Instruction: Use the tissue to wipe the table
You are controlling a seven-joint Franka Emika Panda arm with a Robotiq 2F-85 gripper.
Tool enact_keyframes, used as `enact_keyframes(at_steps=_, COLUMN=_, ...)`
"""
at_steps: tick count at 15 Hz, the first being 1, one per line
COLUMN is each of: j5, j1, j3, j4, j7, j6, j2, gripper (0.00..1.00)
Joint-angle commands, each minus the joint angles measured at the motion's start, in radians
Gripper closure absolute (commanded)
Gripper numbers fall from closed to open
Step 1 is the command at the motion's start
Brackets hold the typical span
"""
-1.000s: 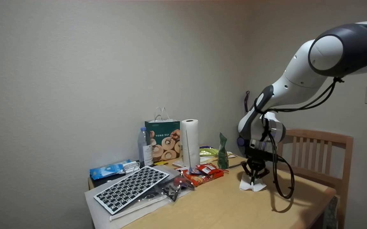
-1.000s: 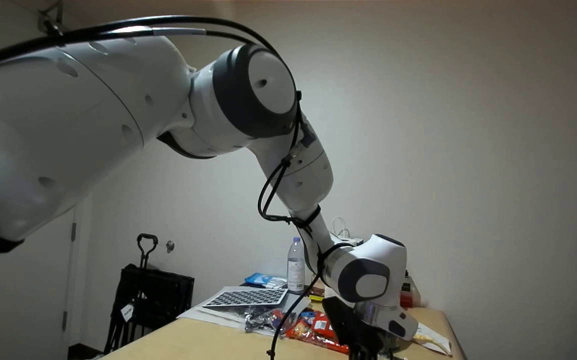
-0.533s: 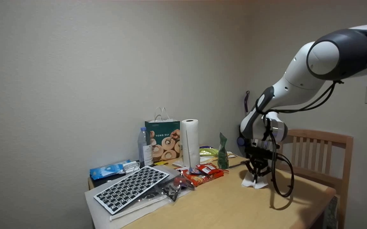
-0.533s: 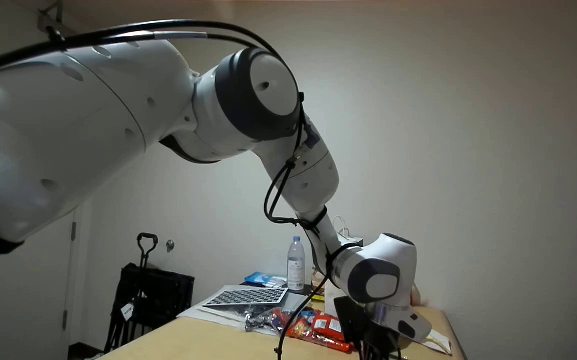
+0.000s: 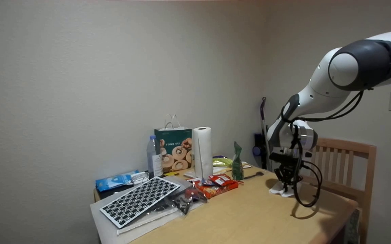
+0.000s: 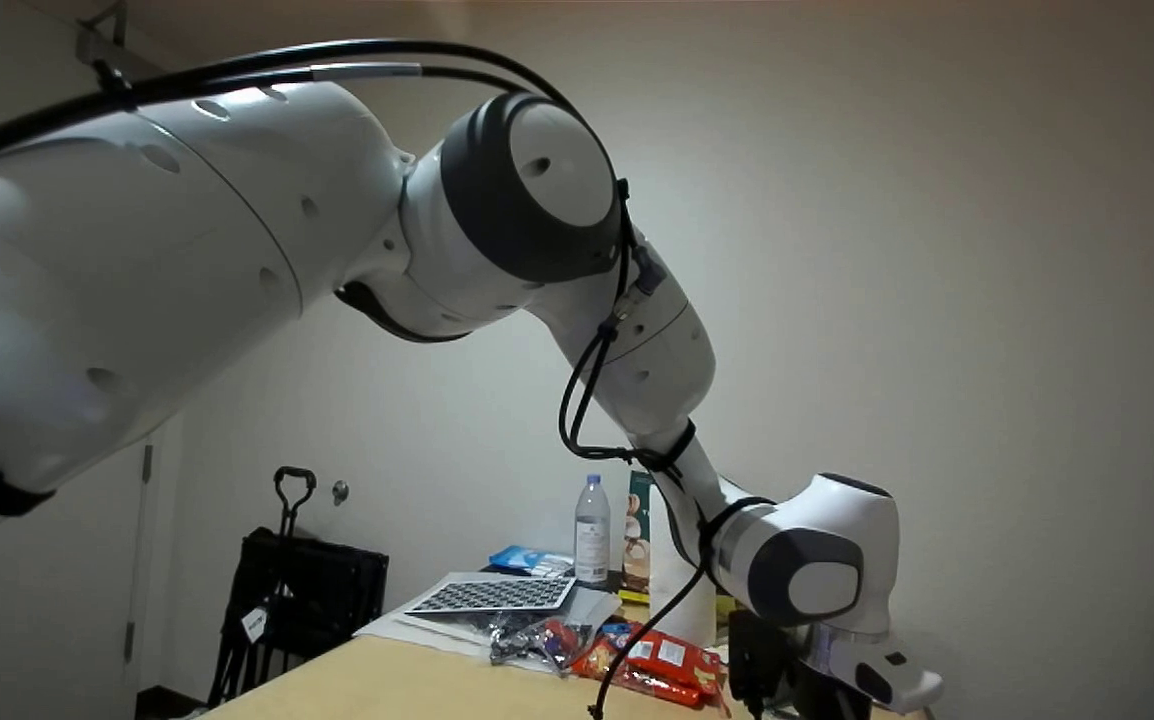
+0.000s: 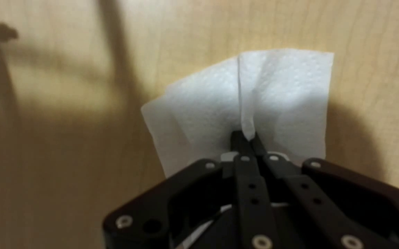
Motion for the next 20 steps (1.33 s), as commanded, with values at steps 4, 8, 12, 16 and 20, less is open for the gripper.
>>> enact_keyframes(at_steps=4, j5=-0.014, j1=-0.012, j3=-0.031, j4=0.070, j7=0.098, j6=0.030, j2=0.052, gripper=1.00)
enact_keyframes(at_steps=8, j5=-0.009, j1=-0.053, j3=-0.061, j4=0.100, j7=0.191, j6=0.005, j2=0.076, gripper=1.00)
enact_keyframes(at_steps=12, j5=-0.022, j1=-0.070, j3=-0.043, j4=0.095, j7=0.164, j6=0.014, j2=0.066, gripper=1.00)
enact_keyframes(at_steps=16, j5=-0.049, j1=-0.051, j3=0.007, j4=0.049, j7=0.067, j6=-0.022, j2=-0.003, gripper=1.00)
enact_keyframes(at_steps=20, j5=-0.043, j1=-0.041, j3=0.053, j4=0.040, j7=-0.005, j6=-0.089, j2=-0.041, gripper=1.00)
